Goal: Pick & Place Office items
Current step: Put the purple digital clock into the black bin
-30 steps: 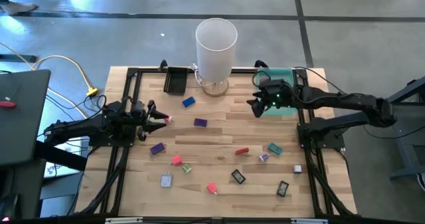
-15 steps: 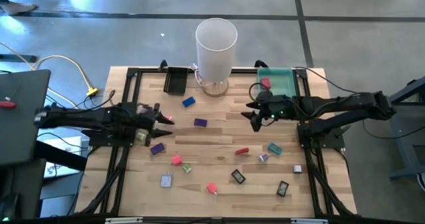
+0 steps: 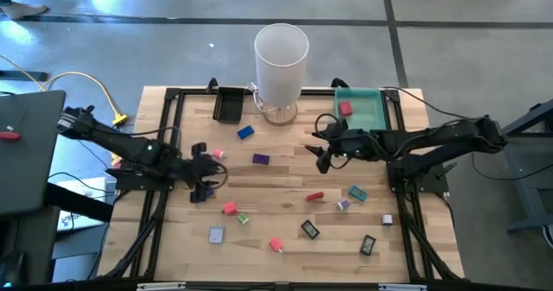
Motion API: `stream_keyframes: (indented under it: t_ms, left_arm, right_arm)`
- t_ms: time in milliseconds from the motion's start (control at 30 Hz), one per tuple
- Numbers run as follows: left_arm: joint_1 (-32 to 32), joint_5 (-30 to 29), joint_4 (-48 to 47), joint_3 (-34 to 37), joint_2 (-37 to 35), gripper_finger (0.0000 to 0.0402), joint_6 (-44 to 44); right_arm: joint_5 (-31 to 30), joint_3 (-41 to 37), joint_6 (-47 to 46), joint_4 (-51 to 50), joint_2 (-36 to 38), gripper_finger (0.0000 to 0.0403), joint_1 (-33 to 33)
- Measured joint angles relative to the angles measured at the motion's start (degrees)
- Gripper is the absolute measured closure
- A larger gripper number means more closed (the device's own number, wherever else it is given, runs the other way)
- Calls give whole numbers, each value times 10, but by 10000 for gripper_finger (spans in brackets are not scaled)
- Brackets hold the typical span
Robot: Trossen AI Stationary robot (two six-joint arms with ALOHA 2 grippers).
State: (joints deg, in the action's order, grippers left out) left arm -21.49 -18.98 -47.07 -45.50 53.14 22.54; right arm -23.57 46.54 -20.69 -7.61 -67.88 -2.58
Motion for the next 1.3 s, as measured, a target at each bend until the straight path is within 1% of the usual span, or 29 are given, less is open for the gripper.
stream_keyframes:
  t_ms: [100, 233, 300, 467, 600, 700, 833, 933, 1033, 1167, 1300]
  left_arm:
    - [-12, -2, -49, -12, 35, 200, 53]
    - [-24, 15, -58, -12, 62, 200, 62]
    - [-28, 17, -55, -12, 72, 200, 67]
    - [-28, 16, -54, -12, 89, 200, 117]
    - [-27, 15, -42, -12, 100, 200, 120]
    - [-27, 15, -23, -12, 101, 200, 125]
    - [-27, 14, 18, -12, 101, 200, 159]
    - [-27, 14, 38, -12, 101, 200, 152]
    - [-27, 14, 43, -12, 101, 200, 131]
    - [-27, 14, 43, -12, 101, 200, 158]
    - [-26, 17, 43, -12, 101, 200, 163]
  right_arm:
    - [1, 0, 0, -1, -19, 176, 3]
    - [6, 0, 0, 1, -30, 176, 3]
    - [27, 0, 0, 2, -30, 176, 3]
    - [84, 0, 1, 2, -22, 176, 3]
    - [121, 0, 17, 1, -22, 176, 3]
    - [120, 0, 31, 7, -22, 176, 3]
    - [119, 0, 42, 19, -22, 176, 3]
    - [121, 0, 44, 26, -22, 176, 3]
    - [122, 0, 45, 20, -22, 176, 3]
    - [122, 0, 44, 18, -22, 176, 2]
    - [122, 0, 44, 23, -22, 176, -1]
